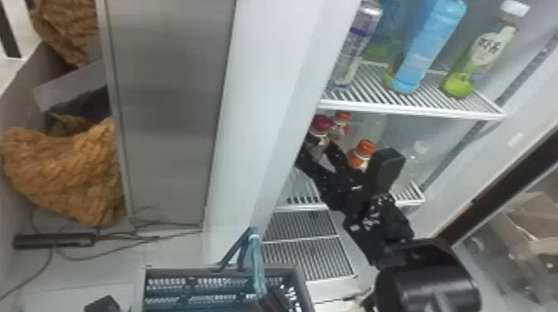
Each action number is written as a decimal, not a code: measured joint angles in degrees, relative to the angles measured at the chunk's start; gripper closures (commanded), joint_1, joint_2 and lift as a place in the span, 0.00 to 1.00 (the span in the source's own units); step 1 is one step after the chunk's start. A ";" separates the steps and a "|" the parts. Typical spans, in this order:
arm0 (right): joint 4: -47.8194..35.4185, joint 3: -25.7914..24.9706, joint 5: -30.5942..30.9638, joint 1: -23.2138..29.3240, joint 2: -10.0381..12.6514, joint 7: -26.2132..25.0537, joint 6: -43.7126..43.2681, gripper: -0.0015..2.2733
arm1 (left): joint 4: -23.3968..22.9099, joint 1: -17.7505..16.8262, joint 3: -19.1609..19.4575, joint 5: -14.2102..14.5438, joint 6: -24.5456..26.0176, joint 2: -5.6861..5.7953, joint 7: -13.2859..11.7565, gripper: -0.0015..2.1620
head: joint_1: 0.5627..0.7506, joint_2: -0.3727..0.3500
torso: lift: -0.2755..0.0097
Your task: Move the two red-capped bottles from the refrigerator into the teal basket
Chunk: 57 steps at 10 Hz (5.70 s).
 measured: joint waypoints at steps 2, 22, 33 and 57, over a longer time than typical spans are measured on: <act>-6.70 -0.98 -0.48 4.89 0.40 -0.01 1.71 0.30 | -0.01 0.07 0.00 0.09 -0.11 0.00 -0.02 0.53 | 0.70 0.03 | 0.18; -47.63 -10.26 -6.50 33.51 4.01 6.28 46.56 0.30 | -0.11 0.64 0.57 -0.04 -0.60 -0.18 -0.26 0.53 | 0.70 0.03 | 0.18; -43.15 -8.33 -8.14 31.96 3.72 10.03 45.71 0.21 | -0.02 0.35 0.42 -0.13 -0.56 0.00 -0.26 0.53 | 0.70 0.03 | 0.18; -23.60 -9.99 -5.61 33.26 8.37 2.82 -13.29 0.20 | 0.01 0.50 0.24 -0.13 -0.56 -0.09 -0.17 0.53 | 0.70 0.03 | 0.18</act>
